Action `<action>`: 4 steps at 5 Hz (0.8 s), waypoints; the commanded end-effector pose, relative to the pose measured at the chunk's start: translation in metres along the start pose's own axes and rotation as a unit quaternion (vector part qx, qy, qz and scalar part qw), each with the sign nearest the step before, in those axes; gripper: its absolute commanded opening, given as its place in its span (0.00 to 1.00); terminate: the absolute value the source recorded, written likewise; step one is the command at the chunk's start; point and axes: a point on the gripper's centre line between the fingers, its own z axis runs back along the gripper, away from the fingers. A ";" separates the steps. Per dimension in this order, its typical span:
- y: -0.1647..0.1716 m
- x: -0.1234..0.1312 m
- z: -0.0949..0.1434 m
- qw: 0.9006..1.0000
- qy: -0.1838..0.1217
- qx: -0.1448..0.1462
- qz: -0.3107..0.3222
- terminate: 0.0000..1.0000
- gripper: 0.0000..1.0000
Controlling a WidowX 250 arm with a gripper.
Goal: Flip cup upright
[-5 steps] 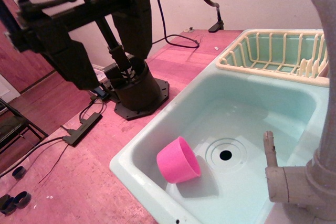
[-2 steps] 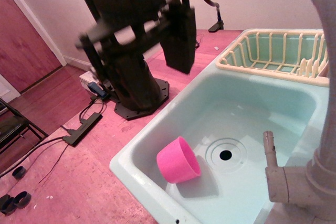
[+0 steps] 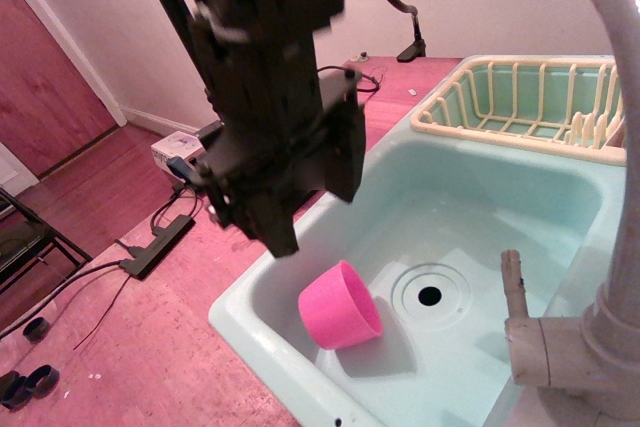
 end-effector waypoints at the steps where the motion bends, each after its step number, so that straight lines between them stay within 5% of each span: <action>1: 0.010 0.008 -0.010 0.999 0.013 0.025 -0.033 0.00 1.00; 4: -0.029 -0.025 -0.015 0.997 0.068 0.025 -0.019 0.00 1.00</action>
